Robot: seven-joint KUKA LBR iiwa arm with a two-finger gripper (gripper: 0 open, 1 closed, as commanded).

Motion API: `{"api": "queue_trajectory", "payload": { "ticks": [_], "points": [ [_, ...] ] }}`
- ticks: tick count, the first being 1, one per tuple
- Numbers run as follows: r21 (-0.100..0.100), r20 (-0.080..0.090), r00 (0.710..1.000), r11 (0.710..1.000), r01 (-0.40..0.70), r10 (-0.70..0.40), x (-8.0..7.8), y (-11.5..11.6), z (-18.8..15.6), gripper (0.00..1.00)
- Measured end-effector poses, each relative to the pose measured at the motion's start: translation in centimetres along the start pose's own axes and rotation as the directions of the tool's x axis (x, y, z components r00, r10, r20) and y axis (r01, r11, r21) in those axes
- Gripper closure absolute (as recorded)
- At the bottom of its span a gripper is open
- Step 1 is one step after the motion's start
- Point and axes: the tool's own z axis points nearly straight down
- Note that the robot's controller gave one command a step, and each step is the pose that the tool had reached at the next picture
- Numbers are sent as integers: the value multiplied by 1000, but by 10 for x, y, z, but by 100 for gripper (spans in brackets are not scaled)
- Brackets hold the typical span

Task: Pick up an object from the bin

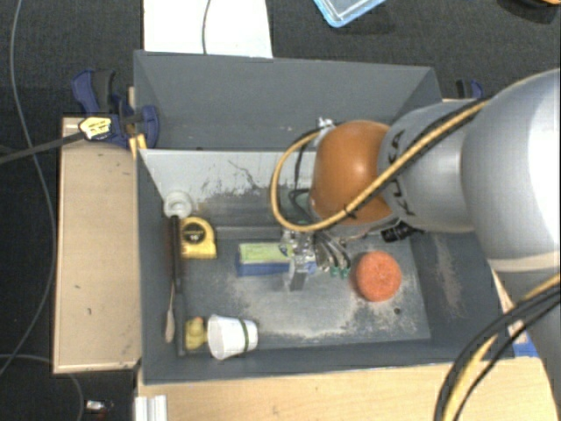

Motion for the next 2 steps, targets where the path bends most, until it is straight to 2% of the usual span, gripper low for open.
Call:
{"api": "queue_trajectory", "payload": {
  "ticks": [1, 2],
  "points": [
    [1, -3, 1000, 1000, -6, 6, -2, -2, -63, 100],
    [1, -8, 1000, 1000, -1, 1, 3, -3, -140, 100]
  ]
}}
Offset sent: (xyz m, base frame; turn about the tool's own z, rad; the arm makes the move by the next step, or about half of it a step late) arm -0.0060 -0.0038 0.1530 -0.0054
